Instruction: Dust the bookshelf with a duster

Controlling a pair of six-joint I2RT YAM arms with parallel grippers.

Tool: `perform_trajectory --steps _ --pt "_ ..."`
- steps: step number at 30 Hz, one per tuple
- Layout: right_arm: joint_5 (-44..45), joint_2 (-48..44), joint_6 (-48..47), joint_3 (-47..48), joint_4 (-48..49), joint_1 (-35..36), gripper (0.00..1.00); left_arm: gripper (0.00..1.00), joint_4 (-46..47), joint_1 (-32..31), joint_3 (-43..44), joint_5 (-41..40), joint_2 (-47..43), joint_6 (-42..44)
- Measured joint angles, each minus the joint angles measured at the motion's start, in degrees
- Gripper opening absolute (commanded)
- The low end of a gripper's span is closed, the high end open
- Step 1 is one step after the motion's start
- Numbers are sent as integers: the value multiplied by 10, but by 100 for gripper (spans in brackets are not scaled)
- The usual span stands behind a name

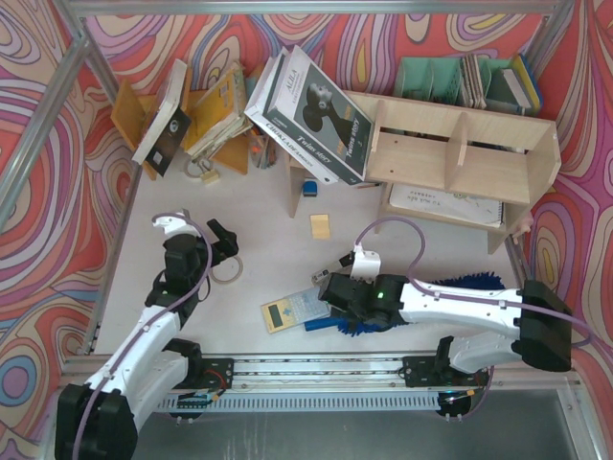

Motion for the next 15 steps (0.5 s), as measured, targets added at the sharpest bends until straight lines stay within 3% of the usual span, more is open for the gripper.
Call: perform_trajectory --steps 9,15 --pt "5 18 27 12 -27 1 50 98 8 0 0 0 11 0" --pt "19 67 27 74 -63 2 41 98 10 0 0 0 13 0"
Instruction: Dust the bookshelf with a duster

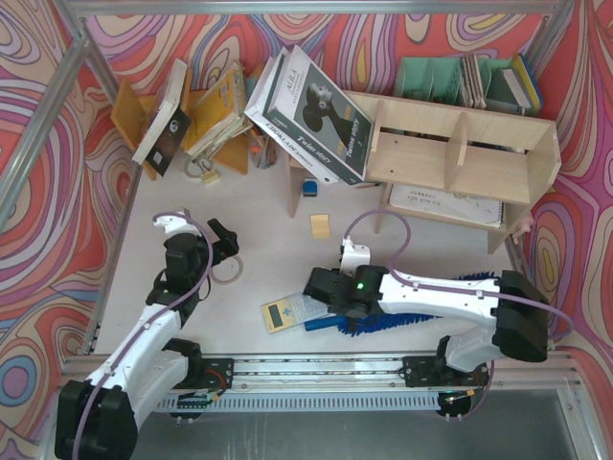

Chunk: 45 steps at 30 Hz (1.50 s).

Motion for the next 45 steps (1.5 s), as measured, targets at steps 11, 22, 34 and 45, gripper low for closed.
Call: perform_trajectory --steps 11,22,34,45 --pt "19 101 5 91 -80 7 39 99 1 0 0 0 4 0" --pt "21 137 10 106 -110 9 41 98 1 0 0 0 6 0" --pt "23 174 13 125 -130 9 40 98 1 0 0 0 6 0" --pt "23 189 15 135 -146 9 32 98 1 0 0 -1 8 0"
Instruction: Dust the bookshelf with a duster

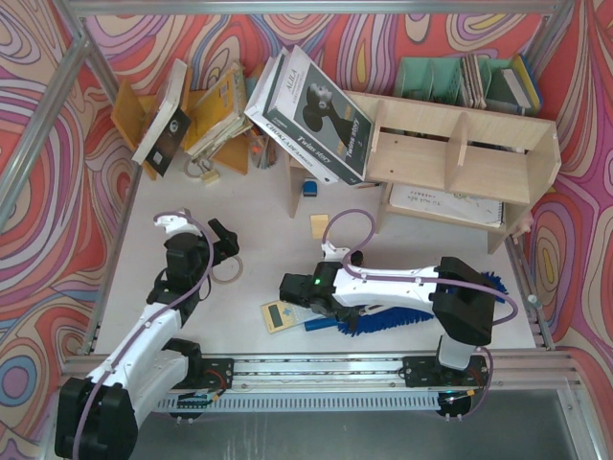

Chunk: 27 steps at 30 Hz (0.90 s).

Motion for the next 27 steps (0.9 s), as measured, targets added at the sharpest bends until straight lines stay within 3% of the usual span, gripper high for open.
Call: perform_trajectory --steps 17,27 --pt "12 0 6 8 -19 1 15 98 0 0 0 -4 3 0" --pt "28 -1 33 23 -49 4 13 98 0 0 0 -4 4 0"
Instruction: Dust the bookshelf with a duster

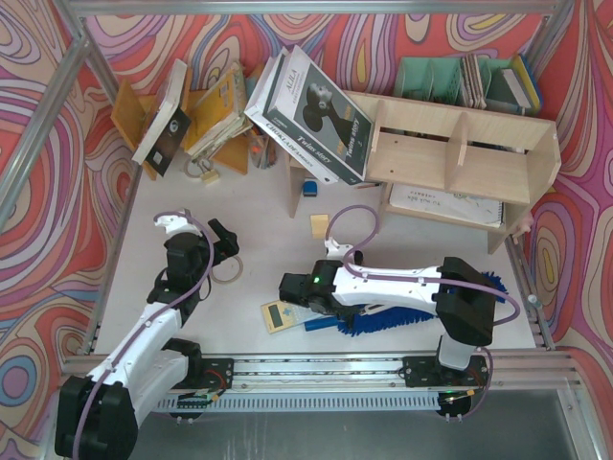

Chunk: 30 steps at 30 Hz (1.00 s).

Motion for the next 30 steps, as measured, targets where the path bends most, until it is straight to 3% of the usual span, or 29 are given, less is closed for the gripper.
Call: perform_trajectory --steps 20,30 --pt "69 2 46 42 -24 -6 12 99 -1 0 0 -9 0 -4" --pt "86 38 65 45 -25 -54 10 98 -1 0 0 -9 0 -4"
